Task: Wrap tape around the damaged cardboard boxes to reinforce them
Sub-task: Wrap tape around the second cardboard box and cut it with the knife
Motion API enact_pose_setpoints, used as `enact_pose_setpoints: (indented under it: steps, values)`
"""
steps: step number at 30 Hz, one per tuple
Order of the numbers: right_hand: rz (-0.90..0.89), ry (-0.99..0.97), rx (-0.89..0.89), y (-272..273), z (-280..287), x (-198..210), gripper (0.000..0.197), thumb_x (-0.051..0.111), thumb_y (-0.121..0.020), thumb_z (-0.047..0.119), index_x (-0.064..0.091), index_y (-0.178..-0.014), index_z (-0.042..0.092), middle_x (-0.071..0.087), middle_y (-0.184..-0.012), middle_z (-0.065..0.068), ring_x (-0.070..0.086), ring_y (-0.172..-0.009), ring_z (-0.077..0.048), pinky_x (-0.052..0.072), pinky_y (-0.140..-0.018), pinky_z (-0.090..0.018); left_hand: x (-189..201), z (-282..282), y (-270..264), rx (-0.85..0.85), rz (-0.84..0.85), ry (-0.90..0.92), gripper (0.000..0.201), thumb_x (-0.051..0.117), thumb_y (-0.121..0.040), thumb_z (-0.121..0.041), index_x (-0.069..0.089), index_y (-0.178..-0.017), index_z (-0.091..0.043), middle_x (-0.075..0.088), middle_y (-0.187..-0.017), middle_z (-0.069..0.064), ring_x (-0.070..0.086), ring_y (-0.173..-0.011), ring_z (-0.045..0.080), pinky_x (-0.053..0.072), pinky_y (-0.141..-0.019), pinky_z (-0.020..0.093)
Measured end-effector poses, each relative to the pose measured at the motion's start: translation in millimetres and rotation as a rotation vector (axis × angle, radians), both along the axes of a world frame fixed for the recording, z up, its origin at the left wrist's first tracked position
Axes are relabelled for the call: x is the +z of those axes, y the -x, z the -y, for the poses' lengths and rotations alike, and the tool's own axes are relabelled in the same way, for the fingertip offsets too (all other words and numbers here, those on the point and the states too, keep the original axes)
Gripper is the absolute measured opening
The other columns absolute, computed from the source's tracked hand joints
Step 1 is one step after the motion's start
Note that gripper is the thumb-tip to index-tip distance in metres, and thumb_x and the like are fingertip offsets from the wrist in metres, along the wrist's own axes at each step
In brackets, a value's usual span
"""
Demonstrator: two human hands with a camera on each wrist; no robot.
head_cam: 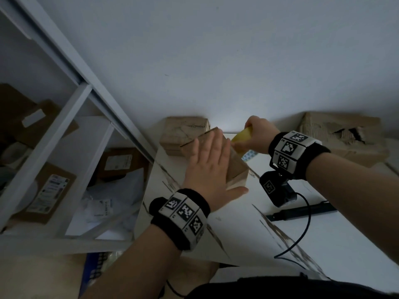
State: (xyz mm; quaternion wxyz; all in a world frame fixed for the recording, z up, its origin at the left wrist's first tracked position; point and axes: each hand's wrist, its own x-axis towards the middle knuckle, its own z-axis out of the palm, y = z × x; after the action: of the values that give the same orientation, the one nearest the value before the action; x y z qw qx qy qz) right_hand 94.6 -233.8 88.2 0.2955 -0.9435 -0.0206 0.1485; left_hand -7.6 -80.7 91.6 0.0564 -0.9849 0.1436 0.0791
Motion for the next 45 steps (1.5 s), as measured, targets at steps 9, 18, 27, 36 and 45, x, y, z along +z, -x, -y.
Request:
enact_pose_setpoints:
  steps: [9, 18, 27, 36, 45]
  values:
    - [-0.046, -0.043, 0.000, 3, 1, -5, 0.061, 0.076, -0.072, 0.045, 0.049, -0.113, 0.009, 0.048, -0.101, -0.004, 0.049, -0.088, -0.019, 0.039, -0.070, -0.030, 13, 7, -20, 0.181, -0.158, 0.217, 0.120, 0.050, -0.065, -0.083, -0.001, -0.150, -0.015, -0.017, -0.158, 0.008, -0.019, -0.144, 0.028, -0.007, -0.115, 0.053]
    - [0.007, -0.026, 0.011, 11, 10, -4, 0.059, 0.077, -0.067, 0.051, 0.048, -0.102, 0.013, 0.049, -0.099, -0.004, 0.048, -0.086, -0.020, 0.038, -0.068, -0.029, 12, -5, -29, 0.246, -0.228, 0.359, 0.127, 0.071, -0.050, -0.072, -0.002, -0.146, -0.035, 0.004, -0.152, 0.003, 0.001, -0.139, 0.034, 0.021, -0.112, 0.052]
    - [0.164, 0.054, 0.017, 8, 30, 32, 0.065, 0.071, -0.057, 0.066, 0.048, -0.101, 0.022, 0.048, -0.103, -0.002, 0.048, -0.101, -0.024, 0.046, -0.088, -0.044, -6, 7, -16, 0.215, -0.110, 0.706, 0.099, 0.074, -0.055, -0.065, 0.018, -0.135, -0.054, 0.004, -0.147, -0.004, 0.008, -0.137, 0.028, 0.031, -0.109, 0.052]
    - [0.006, -0.234, 0.005, 25, 16, 35, 0.042, 0.065, -0.080, 0.050, 0.054, -0.102, 0.016, 0.056, -0.098, -0.002, 0.055, -0.089, -0.020, 0.048, -0.071, -0.030, -12, -27, -4, 0.162, -0.162, 0.649, 0.103, 0.070, -0.046, -0.069, 0.014, -0.130, -0.047, 0.002, -0.147, -0.007, 0.018, -0.137, 0.027, 0.033, -0.110, 0.049]
    - [-0.080, -0.293, 0.096, 35, -8, 37, 0.034, 0.073, -0.075, 0.045, 0.058, -0.082, 0.015, 0.055, -0.075, 0.002, 0.053, -0.068, -0.010, 0.045, -0.062, -0.024, -8, -32, 5, 0.255, -0.258, 0.310, 0.129, 0.074, -0.051, -0.071, -0.001, -0.145, -0.026, -0.022, -0.154, 0.012, -0.015, -0.144, 0.029, 0.007, -0.117, 0.052]
